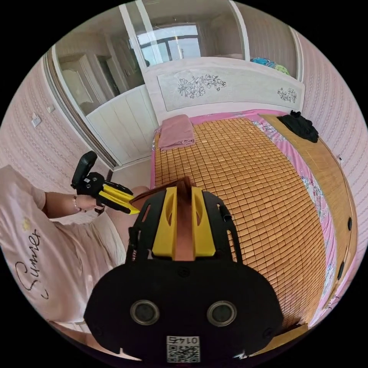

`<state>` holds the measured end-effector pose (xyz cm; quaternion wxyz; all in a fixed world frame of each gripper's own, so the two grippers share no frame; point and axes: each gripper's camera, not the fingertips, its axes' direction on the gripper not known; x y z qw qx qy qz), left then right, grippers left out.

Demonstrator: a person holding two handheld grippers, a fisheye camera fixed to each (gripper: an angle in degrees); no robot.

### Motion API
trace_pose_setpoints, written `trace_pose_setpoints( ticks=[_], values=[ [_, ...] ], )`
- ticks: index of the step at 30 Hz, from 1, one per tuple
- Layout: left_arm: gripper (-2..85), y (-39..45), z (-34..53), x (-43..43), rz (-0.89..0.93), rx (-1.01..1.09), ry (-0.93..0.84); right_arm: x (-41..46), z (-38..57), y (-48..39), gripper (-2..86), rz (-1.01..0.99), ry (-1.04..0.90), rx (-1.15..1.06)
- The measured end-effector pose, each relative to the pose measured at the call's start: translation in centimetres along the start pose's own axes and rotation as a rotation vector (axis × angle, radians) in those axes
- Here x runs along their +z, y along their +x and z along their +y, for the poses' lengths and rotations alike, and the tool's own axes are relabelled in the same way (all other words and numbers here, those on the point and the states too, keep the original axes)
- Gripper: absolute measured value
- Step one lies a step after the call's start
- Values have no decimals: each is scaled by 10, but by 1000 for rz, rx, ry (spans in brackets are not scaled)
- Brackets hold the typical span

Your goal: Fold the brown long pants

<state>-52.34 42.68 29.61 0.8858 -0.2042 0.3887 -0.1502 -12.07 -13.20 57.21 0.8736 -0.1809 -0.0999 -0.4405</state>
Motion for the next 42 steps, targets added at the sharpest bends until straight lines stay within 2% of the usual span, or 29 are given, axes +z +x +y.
trace_pose_setpoints(
  ticks=[2, 4, 7, 13, 16, 19, 22, 27, 32, 37, 42],
  values=[
    [78, -51, 5, 3, -69, -132, -89, 61, -8, 10, 65, 84, -185, 81],
    [82, -72, 12, 3, -129, -186, -114, 78, 8, 5, 62, 81, -223, 84],
    [80, -77, 19, -1, -89, -192, -100, 81, 54, -5, 56, 129, -261, 75],
    [120, -59, 9, 29, -87, -149, -142, 67, 160, 5, 54, -11, -259, 345],
    [97, -60, 4, 40, -174, -141, -170, 61, 193, 6, 43, -59, -224, 451],
    [67, -59, 3, 32, -132, -139, -170, 61, 207, 7, 27, -79, -206, 498],
    [52, -42, -1, 9, -90, -81, -129, 61, 205, 8, 19, -108, -172, 511],
    [47, -11, -19, -27, -187, 54, 8, 57, 188, 7, 9, -122, -99, 494],
    [56, -56, -11, 24, -224, -72, -201, 69, 179, 4, 11, -128, -125, 479],
    [71, -57, -5, 9, -209, -131, -135, 84, 165, 11, 40, -150, -145, 476],
    [110, -55, 3, -7, -157, -160, -82, 105, 85, 29, 109, -26, -203, 319]
  ],
)
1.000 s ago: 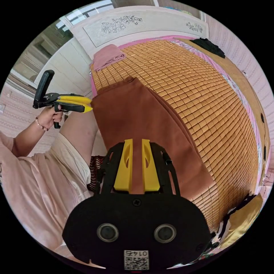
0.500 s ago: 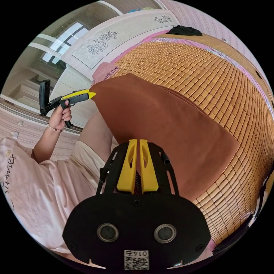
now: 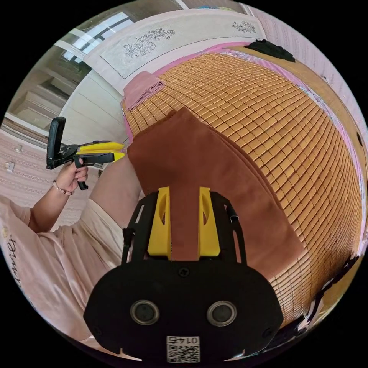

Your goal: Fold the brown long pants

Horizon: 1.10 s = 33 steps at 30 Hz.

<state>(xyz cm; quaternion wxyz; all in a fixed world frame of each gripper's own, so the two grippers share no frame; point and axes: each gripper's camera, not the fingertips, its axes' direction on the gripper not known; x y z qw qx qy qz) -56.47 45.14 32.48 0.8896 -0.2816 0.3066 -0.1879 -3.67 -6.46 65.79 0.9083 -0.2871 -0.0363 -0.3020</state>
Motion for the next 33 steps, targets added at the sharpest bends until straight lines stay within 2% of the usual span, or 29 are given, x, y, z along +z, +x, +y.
trace_pose_setpoints(
  ticks=[4, 8, 11, 14, 18, 21, 23, 25, 26, 29, 33],
  values=[
    [123, -8, 1, 19, 13, -51, -32, 20, -89, -17, 129, 118, -47, -123],
    [91, -11, -5, 40, 28, -53, -66, 64, -145, -25, 124, 173, -149, -146],
    [52, -9, -2, 39, 52, -27, -39, 85, -159, -24, 90, 125, -217, -129],
    [5, -4, 2, 29, 101, -6, 18, 72, -160, -34, 27, 141, -159, -157],
    [-5, 9, 4, 7, 77, 70, 107, 49, -170, -44, 16, 121, -115, -225],
    [-2, 4, 5, 3, 17, 42, 140, 46, -186, -48, 26, 85, -67, -202],
    [12, -10, 2, 31, -24, -13, 35, 65, -193, -43, 55, 62, -141, -141],
    [48, -25, 0, 60, 61, -70, -86, 74, -187, -38, 77, 78, -193, -122],
    [59, -33, 3, 65, 96, -121, -89, 68, -177, -35, 81, 98, -170, -113],
    [74, -29, 8, 51, 43, -112, -22, 30, -133, -20, 59, 185, -25, -77],
    [64, 1, 15, 33, -15, 24, 67, 0, -57, 0, 11, 283, -5, 25]
  ],
)
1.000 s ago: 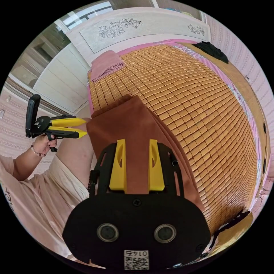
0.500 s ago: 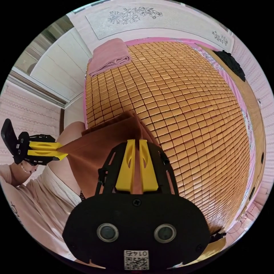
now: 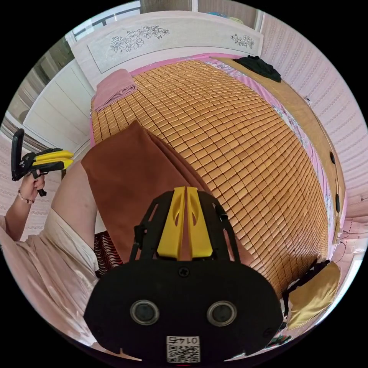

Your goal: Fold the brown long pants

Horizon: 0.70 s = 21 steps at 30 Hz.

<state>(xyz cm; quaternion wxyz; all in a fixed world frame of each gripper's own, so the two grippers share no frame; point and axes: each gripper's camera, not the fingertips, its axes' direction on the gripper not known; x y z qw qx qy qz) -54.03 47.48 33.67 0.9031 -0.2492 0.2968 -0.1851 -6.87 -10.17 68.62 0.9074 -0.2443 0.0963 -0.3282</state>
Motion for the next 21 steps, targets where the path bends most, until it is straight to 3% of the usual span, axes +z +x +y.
trace_pose_setpoints(
  ticks=[5, 8, 11, 13, 17, 21],
  values=[
    [52, 84, -1, 39, 143, 286, -38, 20, 99, 17, -2, 77, -247, 214],
    [51, 132, 0, 78, 273, 387, -116, 44, 133, 26, -3, 53, -287, 331],
    [49, 172, 3, 113, 281, 483, -190, 55, 145, 33, -4, 68, -274, 378],
    [47, 189, 4, 127, 286, 525, -212, 48, 140, 39, -4, 28, -323, 367],
    [33, 212, 4, 144, 259, 579, -204, 18, 116, 34, -4, 7, -173, 273],
    [2, 225, 4, 164, 307, 564, -225, 24, 69, 22, -4, -40, -145, 132]
  ],
)
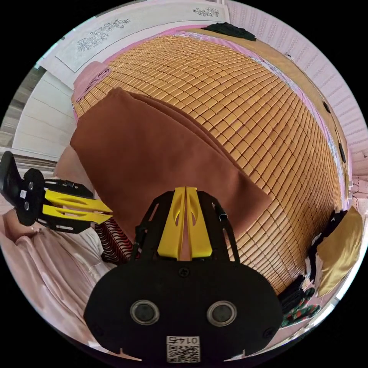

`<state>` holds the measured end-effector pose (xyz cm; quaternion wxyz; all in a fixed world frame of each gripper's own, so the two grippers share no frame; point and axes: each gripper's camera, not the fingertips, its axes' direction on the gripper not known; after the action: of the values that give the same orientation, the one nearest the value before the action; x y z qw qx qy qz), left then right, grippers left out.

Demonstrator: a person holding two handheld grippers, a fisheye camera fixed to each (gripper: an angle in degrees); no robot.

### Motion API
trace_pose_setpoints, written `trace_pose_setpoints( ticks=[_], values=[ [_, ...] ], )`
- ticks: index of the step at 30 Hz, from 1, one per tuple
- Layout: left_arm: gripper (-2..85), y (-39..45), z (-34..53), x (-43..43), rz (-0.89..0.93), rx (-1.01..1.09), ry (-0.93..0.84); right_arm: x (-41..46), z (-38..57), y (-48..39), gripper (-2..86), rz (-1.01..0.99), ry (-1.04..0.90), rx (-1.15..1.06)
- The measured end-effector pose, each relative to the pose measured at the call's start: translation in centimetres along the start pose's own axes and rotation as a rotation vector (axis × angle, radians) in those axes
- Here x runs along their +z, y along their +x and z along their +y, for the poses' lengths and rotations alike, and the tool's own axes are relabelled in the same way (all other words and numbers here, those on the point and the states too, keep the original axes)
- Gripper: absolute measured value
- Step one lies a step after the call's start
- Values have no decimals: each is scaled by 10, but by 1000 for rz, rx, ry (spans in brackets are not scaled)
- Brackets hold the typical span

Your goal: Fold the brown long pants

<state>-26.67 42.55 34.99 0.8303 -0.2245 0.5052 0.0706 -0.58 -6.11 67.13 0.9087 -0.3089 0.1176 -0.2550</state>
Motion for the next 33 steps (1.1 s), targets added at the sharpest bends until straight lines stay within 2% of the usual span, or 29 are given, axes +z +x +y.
trace_pose_setpoints(
  ticks=[3, 6, 9, 12, 16, 18, 21, 23, 27, 29, 33],
  values=[
    [-7, 9, -13, 22, -43, 37, -8, 13, -42, -13, -4, 33, -31, -75],
    [-9, 6, -21, 70, -139, 61, -134, 47, -63, -6, -4, 32, -124, -63],
    [-10, -2, -19, 92, -115, 62, -103, 48, -74, 4, -5, 3, -322, -167],
    [-10, 0, -28, 88, -69, 64, -99, 34, -74, 19, -5, 82, -249, -170],
    [-10, 0, -30, 120, -121, 102, -127, 57, -64, 47, -5, 17, -286, -95],
    [-10, -7, -34, 126, -82, 72, -118, 53, -48, 59, -4, -19, -257, -92],
    [-9, -10, -42, 125, -51, 84, -109, 23, 14, 90, -3, -144, -28, -5],
    [-8, -15, -49, 118, -48, 86, -77, 2, 98, 119, 1, -258, 149, 122],
    [1, -29, -79, 111, -14, 83, -27, 8, 237, 157, 18, -331, 227, 406],
    [14, -34, -112, 114, 0, 127, -5, 24, 312, 172, 74, -426, 245, 559],
    [48, -29, -178, 141, 16, 195, -65, 54, 372, 184, 137, -482, 192, 697]
  ],
)
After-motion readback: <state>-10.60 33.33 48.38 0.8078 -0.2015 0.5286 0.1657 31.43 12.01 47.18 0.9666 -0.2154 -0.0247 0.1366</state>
